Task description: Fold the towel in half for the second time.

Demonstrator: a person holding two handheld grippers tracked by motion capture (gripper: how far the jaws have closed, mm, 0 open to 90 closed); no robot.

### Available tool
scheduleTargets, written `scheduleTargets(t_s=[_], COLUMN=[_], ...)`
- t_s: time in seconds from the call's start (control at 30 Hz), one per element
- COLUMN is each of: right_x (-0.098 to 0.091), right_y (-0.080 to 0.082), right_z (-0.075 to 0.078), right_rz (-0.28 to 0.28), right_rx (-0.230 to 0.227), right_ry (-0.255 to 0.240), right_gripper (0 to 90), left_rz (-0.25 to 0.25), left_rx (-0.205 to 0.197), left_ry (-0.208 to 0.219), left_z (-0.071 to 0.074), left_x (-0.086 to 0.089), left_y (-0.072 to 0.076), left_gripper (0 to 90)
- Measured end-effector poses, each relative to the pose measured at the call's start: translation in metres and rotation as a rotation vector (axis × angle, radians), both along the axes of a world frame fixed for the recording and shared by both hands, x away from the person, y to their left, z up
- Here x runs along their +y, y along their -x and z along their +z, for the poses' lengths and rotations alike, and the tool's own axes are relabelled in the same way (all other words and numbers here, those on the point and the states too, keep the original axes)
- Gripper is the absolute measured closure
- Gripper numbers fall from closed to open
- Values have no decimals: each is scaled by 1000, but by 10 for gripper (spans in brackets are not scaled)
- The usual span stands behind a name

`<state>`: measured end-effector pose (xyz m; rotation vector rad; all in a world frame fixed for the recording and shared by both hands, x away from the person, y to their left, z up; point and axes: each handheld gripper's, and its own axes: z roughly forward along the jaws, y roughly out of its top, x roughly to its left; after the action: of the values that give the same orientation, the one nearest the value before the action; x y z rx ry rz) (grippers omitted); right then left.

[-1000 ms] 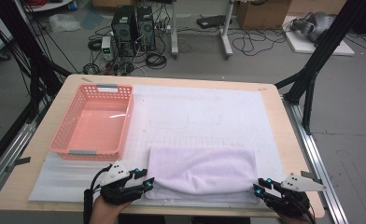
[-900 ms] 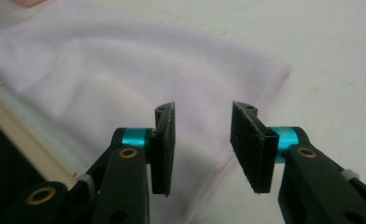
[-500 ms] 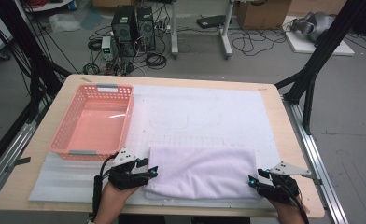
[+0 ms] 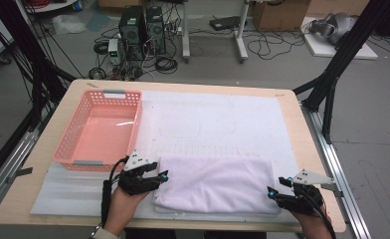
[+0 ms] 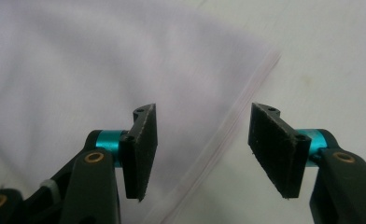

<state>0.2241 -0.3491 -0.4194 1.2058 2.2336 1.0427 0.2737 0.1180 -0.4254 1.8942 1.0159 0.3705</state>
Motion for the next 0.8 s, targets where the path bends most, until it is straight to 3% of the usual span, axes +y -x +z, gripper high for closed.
scheduleTargets(t_s=[0.13,0.23,0.27,0.3,0.37,0.4,0.47,0.53,0.63,0.73,0.8], right_x=[-1,3,5,8,11,12,12,8,-1,-4,-3], right_y=[-20,-36,-41,-46,-50,-52,-55,-58,-61,-69,-76], right_z=[4,1,-1,-4,-7,-9,-12,-14,-12,-11,-12], right_rz=[-27,-32,-31,-28,-25,-27,-37,-50,-74,-56,-34], right_rx=[-35,-29,-22,-17,-7,-7,4,11,9,21,39], right_ry=[-65,-70,-68,-65,-65,-58,-41,-41,-61,-78,-81], right_gripper=[406,405,405,405,405,405,406,405,400,395,395], left_rz=[41,68,50,47,80,112,127,141,164,141,126], left_rx=[34,78,85,76,50,35,28,15,35,81,88], left_ry=[-35,-56,-75,-92,-108,-121,-128,-122,-39,19,29], left_z=[-3,-11,-15,-16,-17,-16,-18,-18,-17,-20,-22], left_x=[-8,-11,-12,-13,-13,-14,-18,-16,-7,-5,-6], left_y=[-21,-34,-36,-36,-34,-33,-32,-31,-35,-42,-44], left_gripper=[447,448,502,626,811,830,833,781,494,417,405])
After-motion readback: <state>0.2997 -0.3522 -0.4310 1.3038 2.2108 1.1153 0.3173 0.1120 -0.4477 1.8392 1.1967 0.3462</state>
